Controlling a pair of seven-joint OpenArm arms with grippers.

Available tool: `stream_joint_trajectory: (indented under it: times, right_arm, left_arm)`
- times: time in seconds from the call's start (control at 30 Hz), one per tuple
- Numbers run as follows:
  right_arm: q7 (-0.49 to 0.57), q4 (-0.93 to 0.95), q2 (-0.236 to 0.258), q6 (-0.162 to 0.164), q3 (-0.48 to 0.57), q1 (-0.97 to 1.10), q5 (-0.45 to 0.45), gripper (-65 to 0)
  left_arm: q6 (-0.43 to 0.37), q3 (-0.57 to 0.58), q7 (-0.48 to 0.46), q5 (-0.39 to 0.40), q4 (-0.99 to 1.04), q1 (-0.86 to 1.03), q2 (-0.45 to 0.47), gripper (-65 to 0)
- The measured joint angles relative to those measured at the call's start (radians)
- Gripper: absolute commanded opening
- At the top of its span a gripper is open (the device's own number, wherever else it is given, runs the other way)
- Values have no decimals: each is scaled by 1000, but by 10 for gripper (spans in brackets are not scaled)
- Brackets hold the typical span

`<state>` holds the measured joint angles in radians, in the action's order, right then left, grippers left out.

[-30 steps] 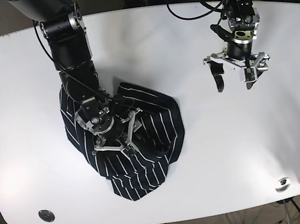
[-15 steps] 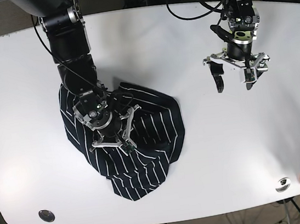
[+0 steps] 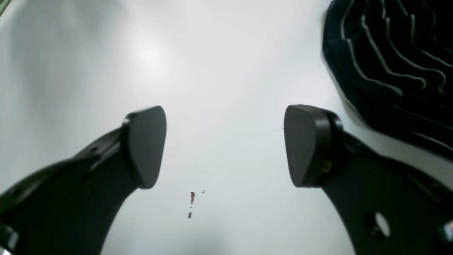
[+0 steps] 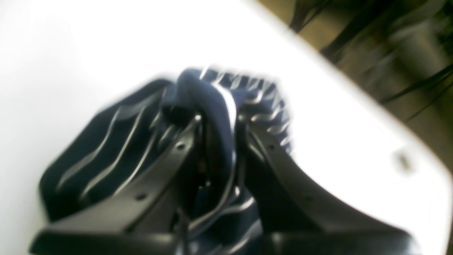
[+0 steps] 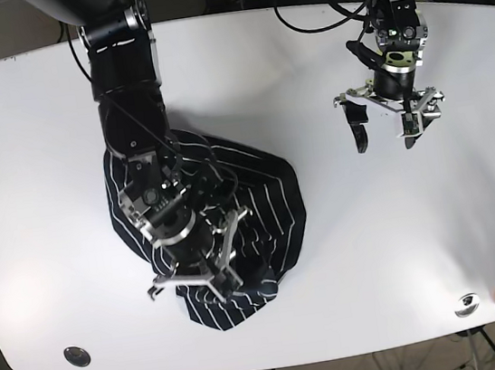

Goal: Fold the T-shirt properly
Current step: 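Regrasp the bunched shirt with the right gripper, then lift the shirt with the right gripper and reach the left gripper toward it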

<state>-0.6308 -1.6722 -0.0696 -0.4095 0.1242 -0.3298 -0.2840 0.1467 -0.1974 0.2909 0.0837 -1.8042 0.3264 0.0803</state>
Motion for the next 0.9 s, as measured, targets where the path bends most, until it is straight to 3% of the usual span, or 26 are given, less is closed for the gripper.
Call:
stream_joint_trajectory:
  times: [0.3, 0.47, 0.57, 0.73, 0.9]
  right_arm:
    - [-132, -64, 52, -9, -2, -298, 5, -626]
    - [-215, -68, 77, -88, -5, -471, 0, -626]
    - [-272, -69, 80, -113, -2, -574, 2, -626]
    - [-333, -70, 80, -129, -2, -718, 2, -626]
    - [-393, -70, 80, -136, 1, -826, 0, -626]
  left_arm:
    - [-1, -3, 0, 0, -3, 4, 0, -160]
    - [0, -5, 0, 0, -4, 4, 0, -160]
    - [2, -18, 0, 0, -5, 0, 0, -160]
    - [-5, -123, 3, 3, -4, -55, -7, -158]
    - [0, -107, -3, 0, -16, -77, 9, -157]
